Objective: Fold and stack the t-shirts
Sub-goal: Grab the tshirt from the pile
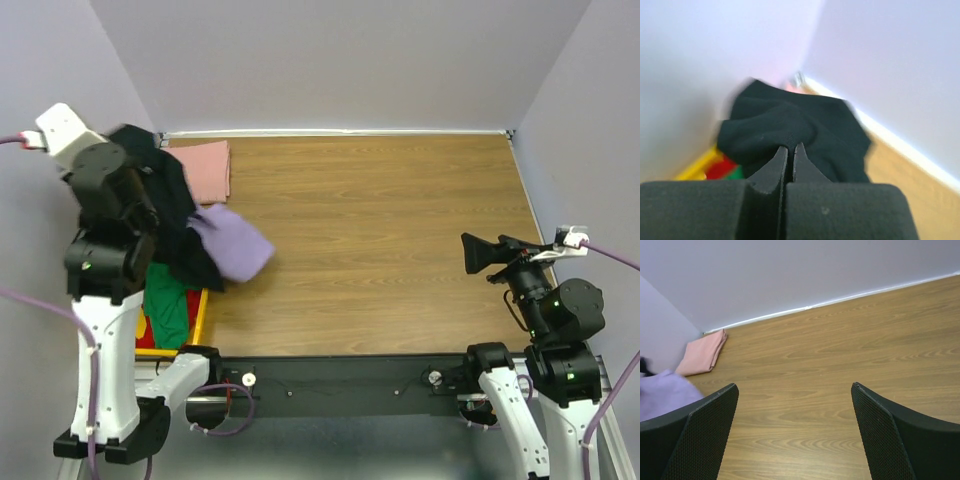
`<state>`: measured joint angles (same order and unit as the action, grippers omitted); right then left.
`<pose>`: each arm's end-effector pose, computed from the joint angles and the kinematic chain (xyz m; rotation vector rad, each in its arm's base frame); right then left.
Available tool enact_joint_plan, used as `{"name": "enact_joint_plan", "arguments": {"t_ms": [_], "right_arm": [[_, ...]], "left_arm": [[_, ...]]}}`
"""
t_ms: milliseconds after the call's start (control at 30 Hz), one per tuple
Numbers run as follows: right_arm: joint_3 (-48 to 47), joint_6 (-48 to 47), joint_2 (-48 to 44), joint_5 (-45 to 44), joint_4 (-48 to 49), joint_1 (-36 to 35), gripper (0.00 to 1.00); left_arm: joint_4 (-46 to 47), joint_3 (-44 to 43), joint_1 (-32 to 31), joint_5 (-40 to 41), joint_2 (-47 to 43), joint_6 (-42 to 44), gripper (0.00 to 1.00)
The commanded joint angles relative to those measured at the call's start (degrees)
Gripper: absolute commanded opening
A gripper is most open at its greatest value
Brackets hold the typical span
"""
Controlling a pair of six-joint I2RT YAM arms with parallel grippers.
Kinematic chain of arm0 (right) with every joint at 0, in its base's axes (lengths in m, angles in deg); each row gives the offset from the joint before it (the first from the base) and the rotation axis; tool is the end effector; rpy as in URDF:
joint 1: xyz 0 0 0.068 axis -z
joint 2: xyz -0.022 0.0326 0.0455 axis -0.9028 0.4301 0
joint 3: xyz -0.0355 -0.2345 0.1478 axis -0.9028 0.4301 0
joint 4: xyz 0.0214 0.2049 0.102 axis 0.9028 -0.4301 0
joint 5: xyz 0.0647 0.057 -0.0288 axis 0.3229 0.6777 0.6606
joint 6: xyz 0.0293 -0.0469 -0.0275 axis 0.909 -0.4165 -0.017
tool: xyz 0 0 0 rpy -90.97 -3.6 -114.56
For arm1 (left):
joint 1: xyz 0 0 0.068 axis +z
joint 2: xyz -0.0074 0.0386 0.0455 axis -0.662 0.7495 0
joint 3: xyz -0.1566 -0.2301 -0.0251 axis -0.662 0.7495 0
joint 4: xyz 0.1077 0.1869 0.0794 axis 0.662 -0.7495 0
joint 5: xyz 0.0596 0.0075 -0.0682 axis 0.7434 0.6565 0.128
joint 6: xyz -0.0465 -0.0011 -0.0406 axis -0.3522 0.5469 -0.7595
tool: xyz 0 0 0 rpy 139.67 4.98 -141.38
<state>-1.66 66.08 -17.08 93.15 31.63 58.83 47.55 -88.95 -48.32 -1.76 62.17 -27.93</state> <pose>0.0307 0.0066 0.3507 0.1472 1.5498 0.4304 0.1306 0.0133 0.4873 -0.7233 1.5244 0.1654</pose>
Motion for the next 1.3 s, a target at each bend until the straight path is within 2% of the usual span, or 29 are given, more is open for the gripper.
{"name": "enact_joint_plan", "arguments": {"t_ms": [0,67,133,333,433,467,533,567,667,1033,1100,1133,1167,1233,1267], "right_arm": [[-1.8,-0.5,1.6,1.5,-1.3,-0.4,1.0],[-2.0,-0.5,1.9,1.5,-1.3,-0.4,1.0],[-1.9,-0.4,1.9,1.6,-1.2,-0.4,1.0],[-0.5,0.6,0.3,2.4,-1.3,-0.5,1.0],[-0.3,0.7,-0.2,2.8,-1.6,-0.4,1.0],[-0.2,0.7,-0.3,2.7,-1.9,-0.5,1.0],[0.2,0.8,-0.8,2.5,-2.1,-0.5,1.0],[0.3,0.8,-0.8,2.6,-2.3,-0.5,1.0],[0.6,0.8,-1.1,2.8,-2.9,-0.5,1.0],[1.8,1.1,-2.0,2.3,-3.5,-0.5,1.0],[2.0,1.1,-2.1,2.4,-3.5,-0.5,1.0],[1.9,1.1,-2.2,2.3,-3.5,-0.5,1.0],[1.8,1.2,-2.1,2.3,-3.6,-0.5,1.0],[1.7,1.0,-2.2,2.2,-3.7,-0.5,1.0],[1.4,0.8,-2.3,2.2,-3.9,-0.4,1.0]], "left_arm": [[2.3,-12.5,0.7,12.8,-0.8,8.2,0.0],[1.9,-14.3,0.7,13.0,0.2,9.3,0.0],[1.9,-12.5,0.7,12.5,-0.1,9.5,0.0],[6.2,6.2,0.8,0.6,-3.9,6.6,0.0],[7.2,16.5,0.7,-3.9,-4.2,4.4,0.04],[7.7,21.7,0.7,-4.6,-4.4,2.9,0.1],[10.6,26.7,0.7,-4.9,-4.8,2.2,0.21],[11.3,30.3,0.7,-5.3,-5.4,1.7,0.3],[13.9,34.4,0.7,-6.7,-5.4,1.5,0.41],[14.1,36.1,0.7,-12.8,-6.1,0.7,0.42],[13.4,36.7,0.7,-13.6,-6.1,0.3,0.46],[12.8,36.7,0.7,-14.3,-6.1,-0.2,0.5],[11.9,36.5,0.7,-15.5,-6.2,-2.3,0.63],[10.8,36.3,0.6,-17.1,-7.0,-3.4,0.73],[10.2,36.1,0.6,-17.9,-7.8,-4.3,0.82]]}}
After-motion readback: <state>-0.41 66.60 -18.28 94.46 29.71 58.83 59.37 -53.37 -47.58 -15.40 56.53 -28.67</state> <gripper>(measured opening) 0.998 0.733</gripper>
